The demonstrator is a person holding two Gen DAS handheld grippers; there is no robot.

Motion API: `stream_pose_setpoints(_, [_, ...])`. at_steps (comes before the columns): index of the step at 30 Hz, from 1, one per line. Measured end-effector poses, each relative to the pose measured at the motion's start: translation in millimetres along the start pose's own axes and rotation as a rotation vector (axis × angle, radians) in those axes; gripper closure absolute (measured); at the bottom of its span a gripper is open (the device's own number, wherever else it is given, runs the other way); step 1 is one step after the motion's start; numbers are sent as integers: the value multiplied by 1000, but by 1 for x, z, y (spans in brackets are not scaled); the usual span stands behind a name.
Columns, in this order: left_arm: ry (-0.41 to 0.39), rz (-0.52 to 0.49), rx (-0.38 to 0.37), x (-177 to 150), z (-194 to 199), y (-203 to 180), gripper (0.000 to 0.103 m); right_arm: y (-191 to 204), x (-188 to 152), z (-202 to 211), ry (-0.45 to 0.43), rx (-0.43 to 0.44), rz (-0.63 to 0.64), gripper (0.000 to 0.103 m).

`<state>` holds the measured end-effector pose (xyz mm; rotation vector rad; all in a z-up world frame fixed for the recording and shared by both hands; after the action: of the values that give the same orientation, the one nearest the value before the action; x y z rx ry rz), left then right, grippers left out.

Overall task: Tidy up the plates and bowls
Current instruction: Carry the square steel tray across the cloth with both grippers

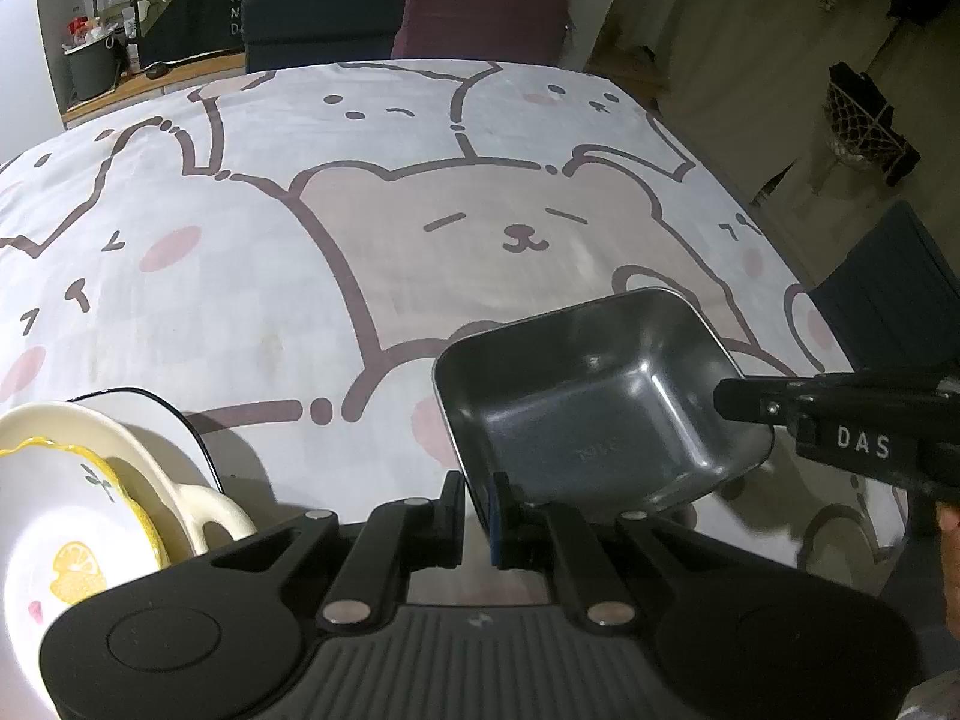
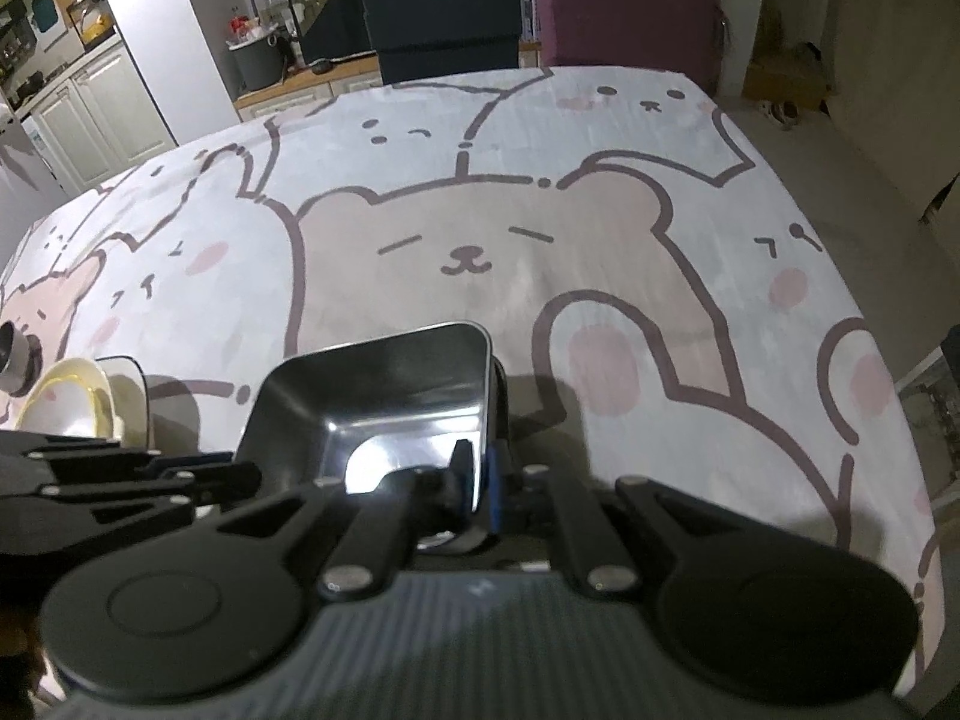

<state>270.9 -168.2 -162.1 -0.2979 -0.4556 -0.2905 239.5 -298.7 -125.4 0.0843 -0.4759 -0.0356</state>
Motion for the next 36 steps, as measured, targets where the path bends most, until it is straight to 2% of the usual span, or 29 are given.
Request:
stream_pose_setpoints(19, [11, -6, -4, -1, -4, -3, 95, -10, -5, -23, 82, 1, -40, 97])
stream_pose_setpoints(28, [12, -6, -7, -2, -4, -4, 95, -11, -5, -24, 87, 9, -65, 97])
stream_pose_setpoints(36, [12, -7, -8, -2, -5, -4, 95, -6, -6, -24, 84, -26, -39, 96])
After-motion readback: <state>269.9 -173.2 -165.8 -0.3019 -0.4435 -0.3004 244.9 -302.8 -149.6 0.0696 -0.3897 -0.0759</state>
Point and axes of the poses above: each gripper's, at about its wrist camera, not at the fingertips, and z roughly against the way its jaws point, y to its left, x to its top, the point moved 8 cm from there along -z, roughly the way its jaws point
